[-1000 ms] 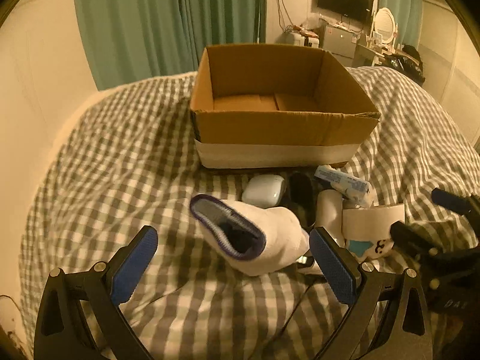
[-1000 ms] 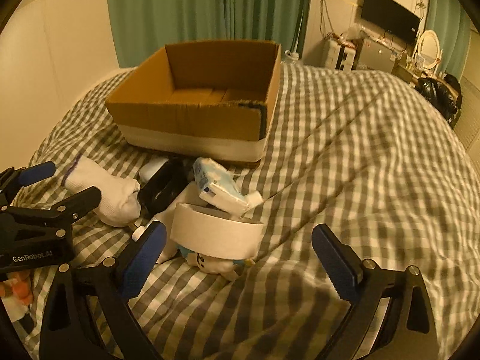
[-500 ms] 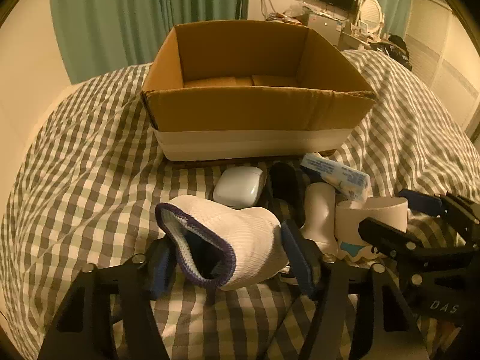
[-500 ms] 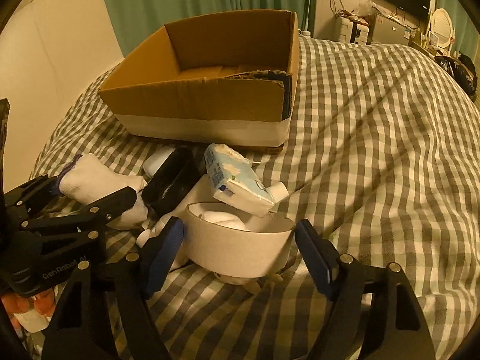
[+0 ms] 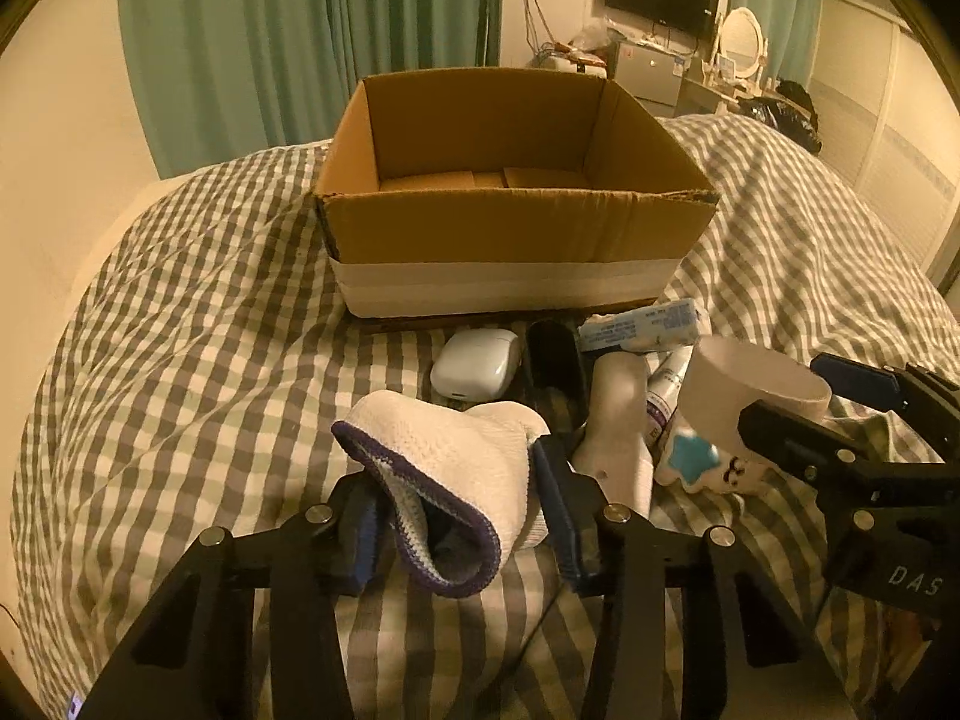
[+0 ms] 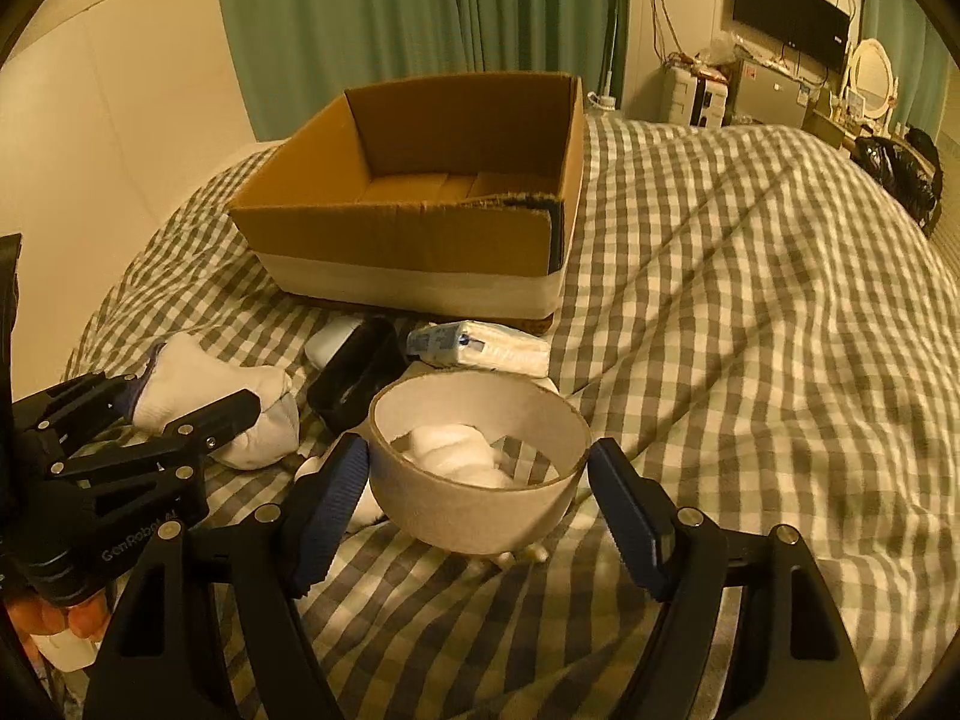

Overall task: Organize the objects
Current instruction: 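Grasp the white sock with the left tool while the right tool grasps the tape roll, then carry sock and tape roll into the box and open both tools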

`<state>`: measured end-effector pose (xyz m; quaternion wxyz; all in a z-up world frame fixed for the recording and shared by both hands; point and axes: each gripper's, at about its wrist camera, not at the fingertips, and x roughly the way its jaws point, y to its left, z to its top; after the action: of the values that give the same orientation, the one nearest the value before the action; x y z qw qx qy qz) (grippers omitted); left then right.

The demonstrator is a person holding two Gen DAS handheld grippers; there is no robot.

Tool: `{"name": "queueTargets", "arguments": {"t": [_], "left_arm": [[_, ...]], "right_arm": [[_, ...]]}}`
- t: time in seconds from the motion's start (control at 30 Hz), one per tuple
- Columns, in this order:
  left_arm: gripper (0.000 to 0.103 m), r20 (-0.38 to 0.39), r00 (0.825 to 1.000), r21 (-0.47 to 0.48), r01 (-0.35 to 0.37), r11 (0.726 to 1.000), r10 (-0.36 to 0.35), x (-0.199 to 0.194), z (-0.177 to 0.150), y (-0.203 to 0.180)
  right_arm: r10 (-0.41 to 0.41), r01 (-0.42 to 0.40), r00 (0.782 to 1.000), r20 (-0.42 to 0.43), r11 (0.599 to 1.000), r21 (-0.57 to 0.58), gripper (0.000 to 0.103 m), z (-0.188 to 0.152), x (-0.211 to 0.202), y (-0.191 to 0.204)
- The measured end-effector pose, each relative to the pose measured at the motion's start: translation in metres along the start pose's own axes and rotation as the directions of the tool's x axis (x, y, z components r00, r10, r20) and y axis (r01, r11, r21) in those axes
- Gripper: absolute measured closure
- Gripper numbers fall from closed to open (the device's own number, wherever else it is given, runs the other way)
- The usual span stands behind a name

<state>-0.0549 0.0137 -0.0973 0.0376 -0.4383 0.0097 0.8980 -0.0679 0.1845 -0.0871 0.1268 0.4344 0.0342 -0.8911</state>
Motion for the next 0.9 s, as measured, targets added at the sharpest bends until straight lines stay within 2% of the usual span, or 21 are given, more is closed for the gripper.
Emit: {"name": "queueTargets", "arguments": {"t": [0.27,0.4,0.9], "left_arm": [[0.058,0.029,1.0,-0.023,0.002,1.0,-0.002,-0.024,-0.004,0.004],[0.059,0.057,0.998,-0.005,-0.023,1.0,0.024,-0.039,-0.005,0.001],[0.059,0.152,0.988,-0.02,-0.008,1.0,0.011,-0.098,-0.003,-0.004]], "right_arm": [[-0.02,0.021,0.999,0.038,1.0,-0.02,0.028,-0.002,-0.023,0.01],[-0.018,0.021,0.998,0.054,0.999,-0.038,0.029,-0.002,-0.035,0.018],[-0.03,0.043,0.988,0.148,0.995,-0.089,0.031,0.002,-0.088,0.032]]}}
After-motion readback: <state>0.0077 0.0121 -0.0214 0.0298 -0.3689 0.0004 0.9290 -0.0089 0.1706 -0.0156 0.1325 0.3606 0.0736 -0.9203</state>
